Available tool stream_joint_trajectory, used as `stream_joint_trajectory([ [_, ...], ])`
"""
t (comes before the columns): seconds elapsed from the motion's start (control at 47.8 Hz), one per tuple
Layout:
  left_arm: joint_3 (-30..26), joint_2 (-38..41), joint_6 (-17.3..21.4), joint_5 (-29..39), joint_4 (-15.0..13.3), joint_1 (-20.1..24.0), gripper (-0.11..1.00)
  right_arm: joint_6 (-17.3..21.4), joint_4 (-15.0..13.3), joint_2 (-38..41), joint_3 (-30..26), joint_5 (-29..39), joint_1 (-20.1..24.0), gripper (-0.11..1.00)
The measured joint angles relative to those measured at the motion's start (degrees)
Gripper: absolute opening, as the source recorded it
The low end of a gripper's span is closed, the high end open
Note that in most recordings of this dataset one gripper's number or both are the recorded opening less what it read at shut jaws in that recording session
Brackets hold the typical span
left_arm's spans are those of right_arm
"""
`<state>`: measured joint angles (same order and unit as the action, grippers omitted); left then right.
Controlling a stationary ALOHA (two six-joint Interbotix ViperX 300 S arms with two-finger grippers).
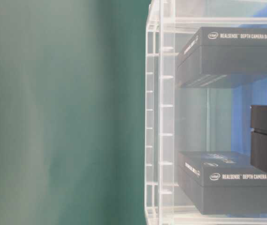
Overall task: Take the box out of the case with the left arm.
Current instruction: 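Move the open left gripper over the left black box in the case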
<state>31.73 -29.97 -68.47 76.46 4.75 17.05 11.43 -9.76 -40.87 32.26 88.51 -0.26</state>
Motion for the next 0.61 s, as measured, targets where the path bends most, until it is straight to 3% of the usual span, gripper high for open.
stream_joint_trajectory([
  [0.607, -0.2, 0.2, -0.6, -1.4, -1.0, 0.0, 0.87, 0.1, 0.0, 0.0, 0.2, 0.0, 0.0, 0.00],
])
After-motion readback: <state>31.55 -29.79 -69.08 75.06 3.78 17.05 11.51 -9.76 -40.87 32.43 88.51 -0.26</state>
